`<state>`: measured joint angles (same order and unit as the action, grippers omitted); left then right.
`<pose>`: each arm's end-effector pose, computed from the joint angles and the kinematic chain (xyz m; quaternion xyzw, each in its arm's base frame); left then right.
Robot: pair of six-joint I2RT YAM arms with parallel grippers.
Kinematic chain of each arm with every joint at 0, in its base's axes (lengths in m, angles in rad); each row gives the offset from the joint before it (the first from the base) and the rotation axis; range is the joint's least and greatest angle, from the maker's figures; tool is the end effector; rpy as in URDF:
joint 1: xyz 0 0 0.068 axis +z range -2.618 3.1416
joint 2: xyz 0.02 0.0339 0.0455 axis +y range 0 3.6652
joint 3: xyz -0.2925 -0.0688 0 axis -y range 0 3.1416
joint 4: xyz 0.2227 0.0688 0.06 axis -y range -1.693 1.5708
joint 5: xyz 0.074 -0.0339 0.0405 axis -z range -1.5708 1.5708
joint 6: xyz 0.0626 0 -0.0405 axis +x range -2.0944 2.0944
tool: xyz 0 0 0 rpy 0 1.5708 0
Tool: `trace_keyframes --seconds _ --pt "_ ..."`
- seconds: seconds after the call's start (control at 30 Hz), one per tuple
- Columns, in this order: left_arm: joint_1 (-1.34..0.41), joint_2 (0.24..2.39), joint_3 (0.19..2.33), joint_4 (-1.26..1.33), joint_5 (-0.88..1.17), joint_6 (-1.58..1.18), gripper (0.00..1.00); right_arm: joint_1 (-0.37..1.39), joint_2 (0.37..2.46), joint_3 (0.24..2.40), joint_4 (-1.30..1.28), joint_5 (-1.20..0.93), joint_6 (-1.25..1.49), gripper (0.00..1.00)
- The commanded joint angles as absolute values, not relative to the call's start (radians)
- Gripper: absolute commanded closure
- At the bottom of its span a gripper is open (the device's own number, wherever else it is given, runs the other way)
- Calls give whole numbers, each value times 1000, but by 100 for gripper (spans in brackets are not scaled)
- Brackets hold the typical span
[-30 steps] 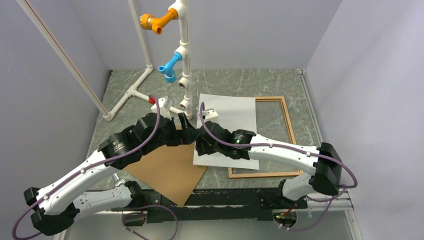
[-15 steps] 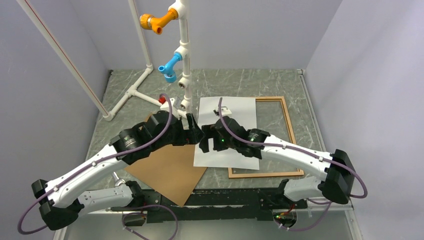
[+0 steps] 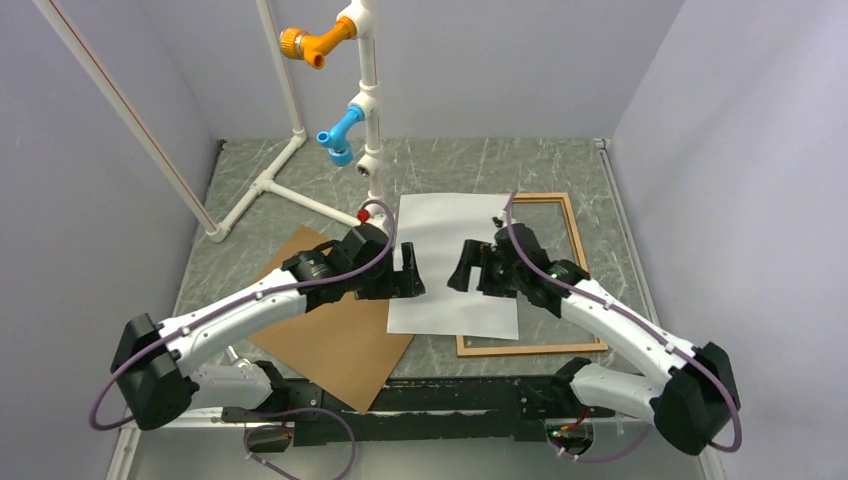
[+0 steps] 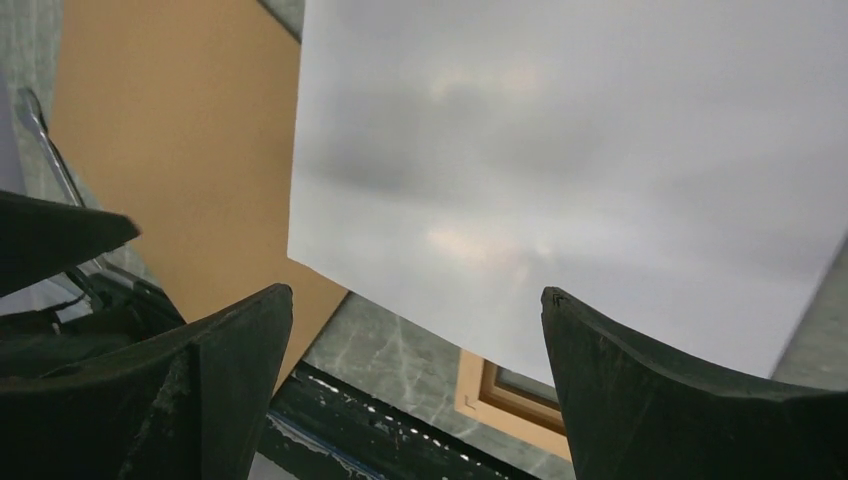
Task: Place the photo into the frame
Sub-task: Turn over the photo from the photo frame, then pick up the photo from the photo frame.
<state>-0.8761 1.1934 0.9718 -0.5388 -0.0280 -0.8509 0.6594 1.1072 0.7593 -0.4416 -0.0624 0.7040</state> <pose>0.1560 -0.1845 0.3009 0.0061 0.9189 -0.2913 0.2659 0.1676 0.1349 0.2587 0.0087 0.9242 0.2622 0.2774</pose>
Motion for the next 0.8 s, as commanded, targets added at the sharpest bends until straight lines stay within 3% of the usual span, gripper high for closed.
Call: trace_keyframes --seconds 0.0,0.4,0.77 --pt "-845 1229 945 -475 27 -840 1 524 1020 712 -495 -150 656 4" --pt "-773 1282 852 -546 -48 -829 2 37 1120 656 -510 -416 498 4" --pt "-772 1366 856 -556 -60 -817 10 -37 1300 650 -389 -509 475 4"
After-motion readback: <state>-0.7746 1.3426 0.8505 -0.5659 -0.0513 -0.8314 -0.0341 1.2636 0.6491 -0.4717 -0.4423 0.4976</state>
